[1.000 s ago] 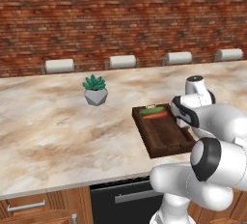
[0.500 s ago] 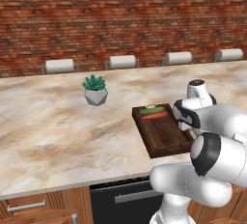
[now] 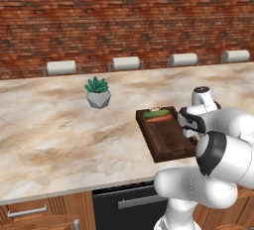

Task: Place the two vegetables and bowl onto the tray for setting up a vegetable dip station.

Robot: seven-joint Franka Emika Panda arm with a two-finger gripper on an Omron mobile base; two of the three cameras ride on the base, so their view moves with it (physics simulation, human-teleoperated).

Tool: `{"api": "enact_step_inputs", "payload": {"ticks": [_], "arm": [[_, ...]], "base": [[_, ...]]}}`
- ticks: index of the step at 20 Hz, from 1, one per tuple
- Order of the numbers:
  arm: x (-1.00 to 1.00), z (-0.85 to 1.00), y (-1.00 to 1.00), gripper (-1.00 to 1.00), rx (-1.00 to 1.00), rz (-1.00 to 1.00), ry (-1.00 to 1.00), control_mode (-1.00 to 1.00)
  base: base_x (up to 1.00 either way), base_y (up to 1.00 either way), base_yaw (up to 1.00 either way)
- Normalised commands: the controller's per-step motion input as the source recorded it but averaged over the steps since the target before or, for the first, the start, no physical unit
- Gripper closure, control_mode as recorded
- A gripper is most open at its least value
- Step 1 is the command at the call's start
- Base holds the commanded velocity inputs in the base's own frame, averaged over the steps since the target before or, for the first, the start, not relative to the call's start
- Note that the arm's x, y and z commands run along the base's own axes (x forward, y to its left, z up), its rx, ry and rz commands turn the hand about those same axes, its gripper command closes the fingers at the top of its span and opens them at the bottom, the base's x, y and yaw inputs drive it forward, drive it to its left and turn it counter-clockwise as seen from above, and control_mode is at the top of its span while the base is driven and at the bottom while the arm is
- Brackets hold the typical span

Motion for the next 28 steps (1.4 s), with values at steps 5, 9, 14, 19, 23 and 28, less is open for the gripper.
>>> {"api": "enact_step_inputs", "payload": {"ticks": [5,9,14,19,23,28], "arm": [[0.00,-0.08,0.00,1.00,0.00,0.00,0.00,-1.00],[0.00,0.00,0.00,1.00,0.00,0.00,0.00,-1.00],[0.00,0.00,0.00,1.00,0.00,0.02,0.00,-1.00],[0.02,0.16,0.00,1.00,0.00,0.08,-0.02,-1.00],[0.00,0.45,0.00,1.00,0.00,0.08,-0.08,-1.00],[0.00,0.66,0.00,1.00,0.00,0.06,-0.10,-1.00]], "base": [[0.00,0.00,0.00],[0.00,0.00,0.00],[0.00,0.00,0.00],[0.00,0.00,0.00],[0.00,0.00,0.00],[0.00,0.00,0.00]]}}
